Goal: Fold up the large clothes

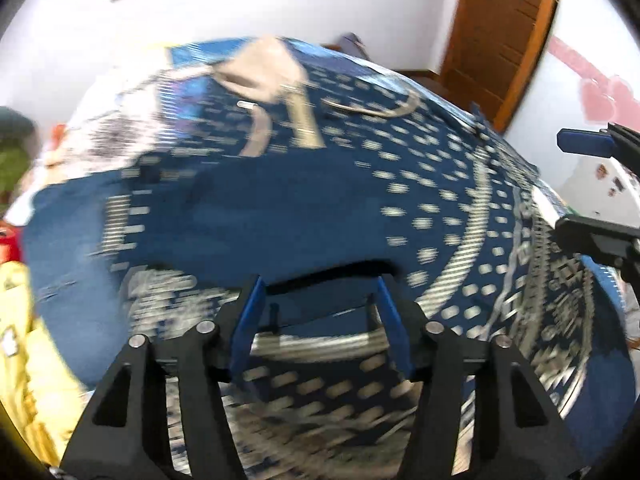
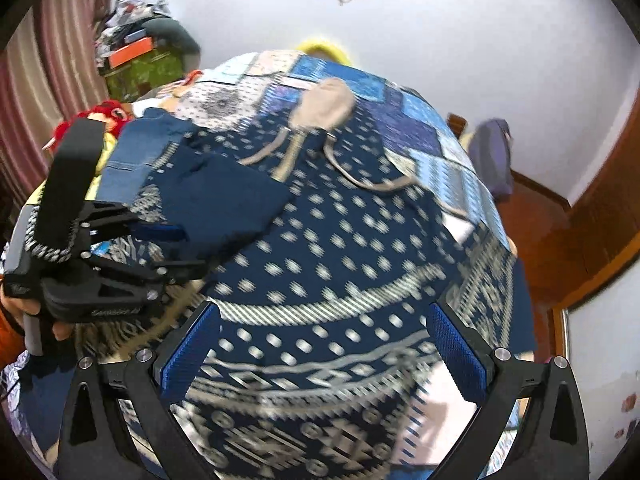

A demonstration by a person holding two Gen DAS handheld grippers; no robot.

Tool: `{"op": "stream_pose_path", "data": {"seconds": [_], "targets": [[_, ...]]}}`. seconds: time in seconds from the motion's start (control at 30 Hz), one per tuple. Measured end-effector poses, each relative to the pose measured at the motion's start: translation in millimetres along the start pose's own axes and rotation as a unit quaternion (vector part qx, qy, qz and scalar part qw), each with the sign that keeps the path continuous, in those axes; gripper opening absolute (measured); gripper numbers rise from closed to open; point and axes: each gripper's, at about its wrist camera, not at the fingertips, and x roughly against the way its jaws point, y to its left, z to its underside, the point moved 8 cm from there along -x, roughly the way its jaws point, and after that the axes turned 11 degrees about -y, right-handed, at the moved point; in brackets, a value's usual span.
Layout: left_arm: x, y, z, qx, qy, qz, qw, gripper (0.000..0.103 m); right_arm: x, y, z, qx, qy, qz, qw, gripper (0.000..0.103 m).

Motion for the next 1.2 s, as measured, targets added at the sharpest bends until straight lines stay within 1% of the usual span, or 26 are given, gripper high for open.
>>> {"op": "stream_pose_path", "data": {"seconds": [0.1,0.17,0.23,0.37,0.47,0.57,0.63,0.7,0.73,0.77,0.8,0.87,0.9,0.97,1.03,1.1,1.2], "targets": [[22.4,46.2,0.6,0.011,-0.02,-0.052,0.9984,0.067,-12.7,28.7,-17.7,0.02,-0.007,-0.018,1.0,0.102],[34.8,79.5,4.3,0.024,-0.024,-0.08,0.9962,0.068,-23.3,47.4,-26.6,0.033,-0.007,-0.029,0.999,0.102],[41.2,109.1,12.0,0.039,-0.022,-0.096,0.9944,0.068,-39.3,71.5,-34.8,0.047,-0.004,-0.047,0.998,0.102],[40.3,152.7,29.8,0.072,-0.006,-0.116,0.9906,0.068,-79.2,119.7,-44.3,0.074,0.01,-0.071,0.995,0.102],[32.2,173.5,40.4,0.089,0.003,-0.124,0.9883,0.068,-114.6,152.0,-47.4,0.091,0.032,-0.084,0.992,0.102],[24.8,186.2,49.2,0.107,0.009,-0.122,0.9868,0.068,-153.5,177.9,-50.6,0.105,0.05,-0.086,0.989,0.102],[19.7,190.9,53.4,0.118,0.012,-0.118,0.9859,0.068,-173.4,187.1,-53.2,0.115,0.054,-0.081,0.989,0.1],[13.6,191.9,53.5,0.125,0.014,-0.113,0.9856,0.068,-192.7,190.8,-53.7,0.119,0.06,-0.071,0.989,0.094],[9.8,192.5,53.2,0.127,0.014,-0.111,0.9856,0.068,-202.1,191.1,-52.8,0.118,0.067,-0.066,0.989,0.087],[7.1,192.4,52.4,0.129,0.013,-0.109,0.9856,0.068,-210.0,189.6,-51.3,0.116,0.073,-0.062,0.989,0.076],[4.4,192.4,51.5,0.131,0.013,-0.107,0.9855,0.068,-219.8,188.2,-48.3,0.115,0.081,-0.056,0.988,0.07],[-2.3,189.9,48.7,0.137,0.012,-0.099,0.9856,0.068,-226.3,184.3,-48.0,0.113,0.072,-0.048,0.99,0.056],[-5.2,188.6,47.3,0.139,0.012,-0.095,0.9856,0.068,-225.7,182.7,-50.0,0.113,0.065,-0.049,0.99,0.051],[-13.7,183.4,43.9,0.145,0.013,-0.084,0.9858,0.068,-221.3,178.9,-54.7,0.106,0.056,-0.05,0.992,0.019],[-21.8,178.2,42.3,0.146,0.017,-0.079,0.986,0.068,-212.2,171.6,-60.6,0.086,0.049,-0.056,0.993,0.014],[-31.4,173.3,42.1,0.145,0.024,-0.073,0.9864,0.068,-198.4,161.1,-68.3,0.062,0.037,-0.068,0.995,0.013],[-48.5,170.5,48.1,0.136,0.046,-0.086,0.986,0.068,-175.1,143.4,-79.6,0.038,0.016,-0.069,0.997,0.013]]}}
